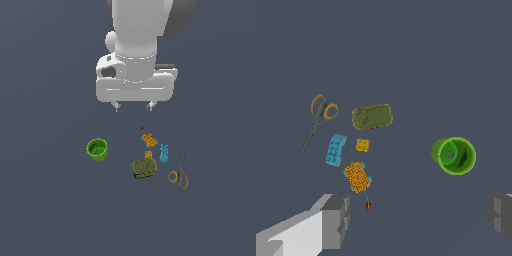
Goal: Pick up a designated object from a clutter of objects.
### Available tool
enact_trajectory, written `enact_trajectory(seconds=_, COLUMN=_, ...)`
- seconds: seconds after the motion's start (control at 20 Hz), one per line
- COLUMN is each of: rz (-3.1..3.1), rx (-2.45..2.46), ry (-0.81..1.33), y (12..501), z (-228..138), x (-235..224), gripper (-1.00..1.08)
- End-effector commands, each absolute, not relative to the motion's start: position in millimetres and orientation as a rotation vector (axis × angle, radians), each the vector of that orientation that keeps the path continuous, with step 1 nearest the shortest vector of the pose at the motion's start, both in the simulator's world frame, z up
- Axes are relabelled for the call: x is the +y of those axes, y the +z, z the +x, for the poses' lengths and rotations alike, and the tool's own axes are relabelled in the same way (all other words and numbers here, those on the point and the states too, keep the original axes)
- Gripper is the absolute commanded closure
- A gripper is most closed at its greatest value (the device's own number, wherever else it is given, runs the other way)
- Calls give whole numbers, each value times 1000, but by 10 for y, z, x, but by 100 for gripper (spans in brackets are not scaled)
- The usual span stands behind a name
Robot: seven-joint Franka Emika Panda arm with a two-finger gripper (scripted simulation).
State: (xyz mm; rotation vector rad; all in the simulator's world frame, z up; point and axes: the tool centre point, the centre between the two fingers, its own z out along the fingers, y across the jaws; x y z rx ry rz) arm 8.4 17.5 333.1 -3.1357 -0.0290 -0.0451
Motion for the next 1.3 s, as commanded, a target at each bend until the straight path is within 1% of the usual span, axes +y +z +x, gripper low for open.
enact_trajectory(seconds=0.0, rz=-3136, rx=-29, ry=-45, y=3331, z=84, x=175, gripper=-20)
enact_trajectory(seconds=0.6, rz=-3124, rx=-65, ry=-30, y=3261, z=82, x=248, gripper=-20)
enact_trajectory(seconds=0.95, rz=-3084, rx=-74, ry=-28, y=3138, z=113, x=174, gripper=-20)
enact_trajectory(seconds=1.25, rz=-3019, rx=-81, ry=-35, y=2930, z=162, x=35, gripper=-20)
